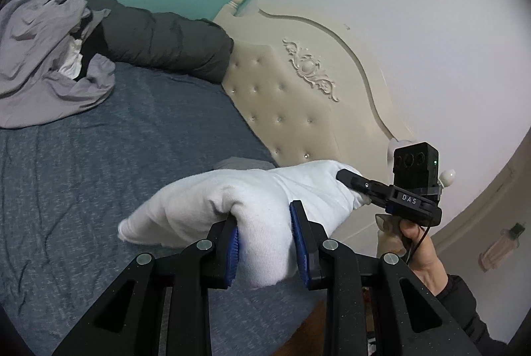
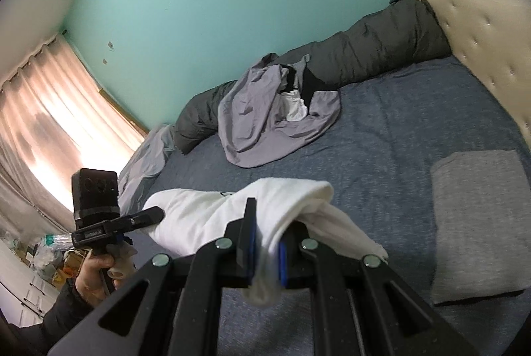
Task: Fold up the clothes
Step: 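Lift the folded shirt off the bed with both grippers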
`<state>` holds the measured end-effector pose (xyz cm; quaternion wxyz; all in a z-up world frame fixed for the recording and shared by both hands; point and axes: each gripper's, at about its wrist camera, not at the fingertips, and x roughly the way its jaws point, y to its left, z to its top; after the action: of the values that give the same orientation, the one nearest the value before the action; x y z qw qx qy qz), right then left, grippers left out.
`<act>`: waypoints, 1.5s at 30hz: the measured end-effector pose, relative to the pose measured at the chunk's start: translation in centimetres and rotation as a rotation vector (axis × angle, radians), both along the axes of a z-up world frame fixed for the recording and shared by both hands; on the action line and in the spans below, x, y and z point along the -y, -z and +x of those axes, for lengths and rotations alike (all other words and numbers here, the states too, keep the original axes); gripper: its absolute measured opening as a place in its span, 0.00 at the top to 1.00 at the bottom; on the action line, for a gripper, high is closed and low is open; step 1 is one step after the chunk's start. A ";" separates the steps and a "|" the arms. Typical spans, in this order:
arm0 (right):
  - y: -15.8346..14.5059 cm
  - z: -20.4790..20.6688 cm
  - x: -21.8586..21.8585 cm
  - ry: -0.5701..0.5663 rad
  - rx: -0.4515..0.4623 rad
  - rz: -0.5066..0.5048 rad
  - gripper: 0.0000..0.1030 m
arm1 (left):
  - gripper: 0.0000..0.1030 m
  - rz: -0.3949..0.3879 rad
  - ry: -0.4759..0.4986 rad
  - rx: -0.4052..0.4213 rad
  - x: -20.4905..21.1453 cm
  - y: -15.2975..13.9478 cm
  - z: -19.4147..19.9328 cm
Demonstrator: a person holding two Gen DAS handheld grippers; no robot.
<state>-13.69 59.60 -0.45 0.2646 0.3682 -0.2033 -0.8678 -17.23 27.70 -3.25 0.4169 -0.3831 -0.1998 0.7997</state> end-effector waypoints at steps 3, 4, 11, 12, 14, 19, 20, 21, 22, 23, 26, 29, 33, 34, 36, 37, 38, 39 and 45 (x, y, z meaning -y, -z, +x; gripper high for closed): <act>0.0 -0.3 -1.2 0.006 -0.001 0.002 0.91 | 0.71 -0.010 0.008 -0.005 -1.5 -0.3 -0.1; 0.1 -0.6 -1.6 0.008 -0.002 0.000 0.91 | 0.71 -0.011 0.008 -0.002 -1.8 -0.2 -0.3; 0.8 -3.0 -4.3 0.012 0.007 -0.017 0.91 | 0.71 -0.032 0.011 0.016 -5.0 0.3 -2.6; 0.8 -3.7 -4.7 0.011 0.008 -0.019 0.91 | 0.71 -0.036 0.011 0.018 -5.5 0.3 -3.0; 0.9 -4.9 -5.6 0.009 0.011 -0.022 0.91 | 0.71 -0.044 0.009 0.017 -6.6 0.2 -4.3; -1.0 -9.6 -8.3 0.008 -0.022 -0.003 0.91 | 0.71 -0.042 -0.008 0.006 -9.4 -1.1 -8.4; -1.5 -10.5 -9.0 0.012 -0.035 -0.003 0.91 | 0.71 -0.038 -0.010 0.002 -10.1 -1.6 -9.2; -2.0 -11.5 -9.9 0.021 -0.045 -0.007 0.91 | 0.71 -0.039 -0.011 -0.007 -11.3 -2.3 -10.5; -2.6 -12.7 -11.1 0.033 -0.054 -0.002 0.91 | 0.71 -0.039 -0.012 -0.016 -12.4 -2.9 -11.7; -2.9 -13.4 -11.8 0.040 -0.057 0.007 0.91 | 0.71 -0.041 -0.007 -0.025 -13.7 -3.5 -12.8; -4.5 -15.9 -15.3 0.072 -0.068 0.055 0.91 | 0.71 -0.046 0.008 -0.053 -17.6 -5.2 -16.0; -5.3 -17.2 -19.2 0.105 -0.083 0.091 0.91 | 0.71 -0.053 0.032 -0.081 -21.7 -5.8 -18.4; -4.0 -18.0 -23.7 0.149 -0.073 0.149 0.91 | 0.71 -0.062 0.066 -0.059 -27.0 -2.9 -20.0; -3.0 -18.0 -24.8 0.163 -0.058 0.157 0.91 | 0.71 -0.064 0.074 -0.049 -28.3 -1.8 -20.3; -0.5 -17.9 -26.9 0.190 -0.014 0.165 0.91 | 0.71 -0.069 0.090 -0.028 -30.9 0.2 -20.9; 1.1 -17.5 -27.7 0.197 0.016 0.165 0.91 | 0.71 -0.071 0.099 -0.018 -32.2 1.2 -21.2; 2.7 -17.1 -28.5 0.205 0.047 0.166 0.91 | 0.71 -0.076 0.110 0.010 -32.9 2.8 -20.9; 4.1 -16.5 -29.2 0.203 0.069 0.165 0.91 | 0.71 -0.082 0.123 0.036 -33.6 4.3 -20.5; 8.8 -13.2 -31.8 0.198 0.139 0.137 0.91 | 0.71 -0.095 0.177 0.087 -35.5 8.4 -17.5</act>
<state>-26.87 91.40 -9.24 0.1371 0.4228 -0.1967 -0.8739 -34.77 63.17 -11.61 0.4583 -0.4529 -0.1447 0.7510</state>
